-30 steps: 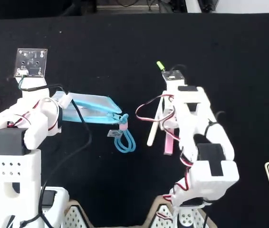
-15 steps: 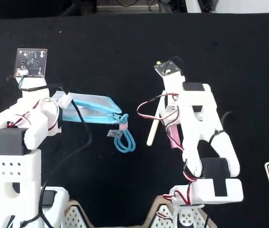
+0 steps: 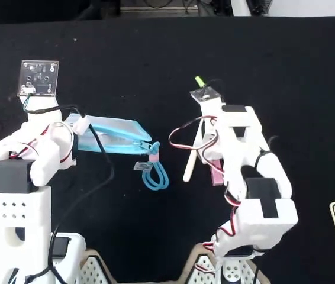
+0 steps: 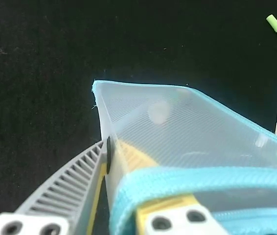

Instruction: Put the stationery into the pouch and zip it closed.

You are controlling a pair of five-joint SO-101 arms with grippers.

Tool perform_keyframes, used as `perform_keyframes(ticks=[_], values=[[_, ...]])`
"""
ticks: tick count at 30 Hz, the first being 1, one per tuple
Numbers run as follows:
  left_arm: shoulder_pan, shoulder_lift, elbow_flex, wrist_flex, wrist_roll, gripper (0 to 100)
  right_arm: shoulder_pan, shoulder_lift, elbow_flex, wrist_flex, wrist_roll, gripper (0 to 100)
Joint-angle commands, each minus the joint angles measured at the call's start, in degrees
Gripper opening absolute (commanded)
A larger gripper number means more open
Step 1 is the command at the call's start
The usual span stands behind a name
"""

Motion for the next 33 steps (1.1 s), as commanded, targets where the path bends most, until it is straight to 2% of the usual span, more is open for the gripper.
perform_keyframes(ticks=[1,6,13,16,19,22,24,28,33], values=[[0.2,-1.0,-0.9,0.2,-0.4,3,0.3,-1.5,-2.2,-0.3,-2.2,1.8],[0.2,-1.0,-0.9,0.2,-0.4,3,0.1,-10.2,-2.1,4.4,-2.4,1.1],[0.2,-1.0,-0.9,0.2,-0.4,3,-0.9,-33.5,-2.2,12.8,-2.3,1.1],[0.2,-1.0,-0.9,0.2,-0.4,3,-4.4,-45.6,-2.2,14.2,-2.8,1.1],[0.2,-1.0,-0.9,0.2,-0.4,3,-12.2,-57.2,-2.0,13.6,-2.8,1.1],[0.2,-1.0,-0.9,0.2,-0.4,3,-22.2,-66.9,-1.4,9.4,-3.3,1.1],[0.2,-1.0,-0.9,0.2,-0.4,3,-27.8,-72.2,-0.6,4.8,-6.2,1.1],[0.2,-1.0,-0.8,0.2,-0.4,3,-34.6,-79.3,2.5,-5.4,-12.8,1.1],[0.2,-1.0,-0.8,0.2,-0.4,3,-41.9,-82.6,11.4,-19.4,-13.7,1.1]])
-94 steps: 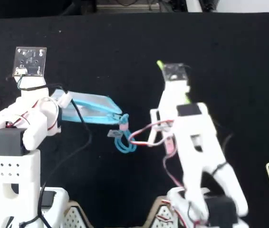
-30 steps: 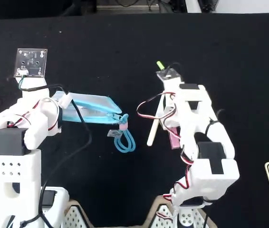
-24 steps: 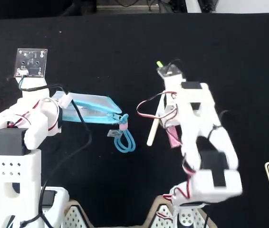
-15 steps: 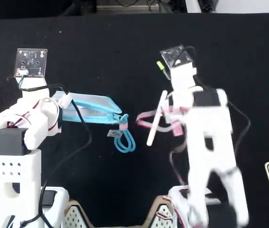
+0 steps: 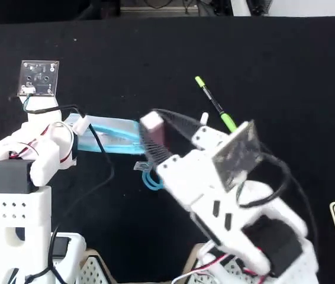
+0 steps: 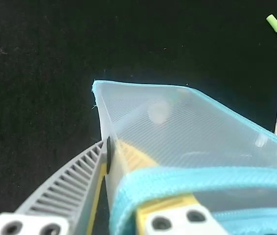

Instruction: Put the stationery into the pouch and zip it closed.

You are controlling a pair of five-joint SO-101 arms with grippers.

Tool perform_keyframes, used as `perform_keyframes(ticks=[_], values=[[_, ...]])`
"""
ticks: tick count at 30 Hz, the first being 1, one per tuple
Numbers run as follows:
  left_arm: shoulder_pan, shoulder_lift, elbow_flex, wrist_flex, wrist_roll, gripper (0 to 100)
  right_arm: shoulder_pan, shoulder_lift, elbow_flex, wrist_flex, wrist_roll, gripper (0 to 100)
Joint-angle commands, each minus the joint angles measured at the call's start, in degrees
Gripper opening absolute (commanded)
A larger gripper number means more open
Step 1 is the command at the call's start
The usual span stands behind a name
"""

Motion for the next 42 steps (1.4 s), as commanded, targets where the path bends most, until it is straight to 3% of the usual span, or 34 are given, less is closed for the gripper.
perform_keyframes(ticks=[1,6,11,17,22,26,37,42], values=[[0.2,-1.0,-0.8,0.2,-0.4,3,-4.7,-1.8,5.2,-11.3,-0.6,1.1],[0.2,-1.0,-0.8,0.2,-0.4,3,-9.8,-2.0,15.7,-27.0,-0.6,1.1],[0.2,-1.0,-0.8,0.2,-0.4,3,-10.1,-1.6,25.8,-39.5,-0.5,1.1],[0.2,-1.0,-0.8,0.2,-0.4,3,-9.5,-1.5,34.2,-45.3,-0.5,1.1],[0.2,-1.0,-0.8,0.2,-0.4,3,-3.6,-1.5,37.8,-49.1,-0.5,1.1],[0.2,-1.0,-0.8,0.2,-0.4,3,-0.7,-1.6,38.6,-50.2,-0.5,1.1],[0.2,-1.0,-0.8,0.2,-0.4,3,-1.1,-1.6,41.0,-49.4,-0.5,1.3],[0.2,-1.0,-0.8,0.2,-0.4,3,-5.8,-2.2,37.2,-38.5,-0.9,15.4]])
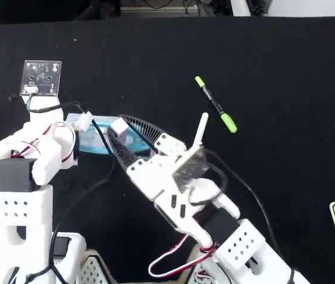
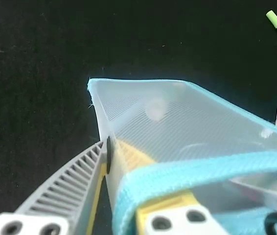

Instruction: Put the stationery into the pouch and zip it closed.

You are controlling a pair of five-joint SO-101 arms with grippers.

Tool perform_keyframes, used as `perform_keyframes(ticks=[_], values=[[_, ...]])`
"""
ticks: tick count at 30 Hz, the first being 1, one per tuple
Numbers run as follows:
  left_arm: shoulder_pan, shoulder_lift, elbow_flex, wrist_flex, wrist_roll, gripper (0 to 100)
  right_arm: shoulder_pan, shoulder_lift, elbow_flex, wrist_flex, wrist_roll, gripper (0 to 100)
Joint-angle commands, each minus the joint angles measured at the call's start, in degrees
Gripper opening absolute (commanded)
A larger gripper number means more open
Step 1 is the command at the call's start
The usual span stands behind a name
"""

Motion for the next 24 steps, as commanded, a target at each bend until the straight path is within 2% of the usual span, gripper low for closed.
perform_keyframes(ticks=[1,5,13,17,24], values=[[0.0,-1.1,-0.9,0.2,-0.4,3,-3.3,0.0,-5.4,8.9,-0.4,18.3],[0.0,-1.1,-0.9,0.2,-0.4,3,-5.3,0.0,-13.4,18.8,-0.3,18.8],[0.0,-1.1,-0.9,0.2,-0.4,3,-4.1,-0.1,-28.0,34.8,-0.2,15.4],[0.0,-1.1,-0.9,0.2,-0.4,3,4.2,-2.4,-33.7,40.3,-0.5,11.6],[0.0,-1.1,0.0,-0.1,-0.4,3,27.9,-1.6,-32.7,46.6,-0.7,11.4]])
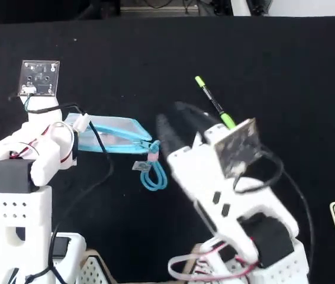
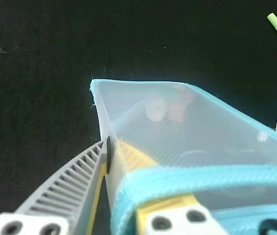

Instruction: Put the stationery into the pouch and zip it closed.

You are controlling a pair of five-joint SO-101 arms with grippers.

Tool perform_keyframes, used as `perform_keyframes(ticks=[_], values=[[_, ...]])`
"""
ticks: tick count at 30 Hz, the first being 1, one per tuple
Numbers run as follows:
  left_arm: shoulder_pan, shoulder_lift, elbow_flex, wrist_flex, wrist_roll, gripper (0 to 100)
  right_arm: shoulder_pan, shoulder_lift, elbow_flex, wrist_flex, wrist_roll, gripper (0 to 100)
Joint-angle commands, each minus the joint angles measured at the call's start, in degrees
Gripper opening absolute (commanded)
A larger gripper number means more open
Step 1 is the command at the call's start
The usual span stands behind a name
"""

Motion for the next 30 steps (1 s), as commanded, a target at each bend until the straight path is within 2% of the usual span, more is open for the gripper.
perform_keyframes(ticks=[1,5,10,18,24,30], values=[[0.2,-1.0,-0.7,-0.1,-0.4,3,11.3,1.5,-0.2,1.5,-0.5,11.4],[0.2,-1.0,-0.8,-0.2,-0.4,3,15.9,9.6,3.5,0.3,-5.3,11.4],[0.2,-1.0,-0.8,-0.1,-0.4,3,17.1,27.3,2.7,-5.3,-12.1,11.4],[0.2,-1.0,-0.7,-0.1,-0.4,3,17.2,60.1,-12.6,-6.4,-14.9,11.4],[0.2,-1.0,-0.7,0.0,-0.4,3,17.1,80.7,-29.1,3.2,-17.4,16.2],[0.2,-1.0,-0.7,0.1,-0.4,3,19.2,93.8,-42.7,10.0,-17.4,16.3]])
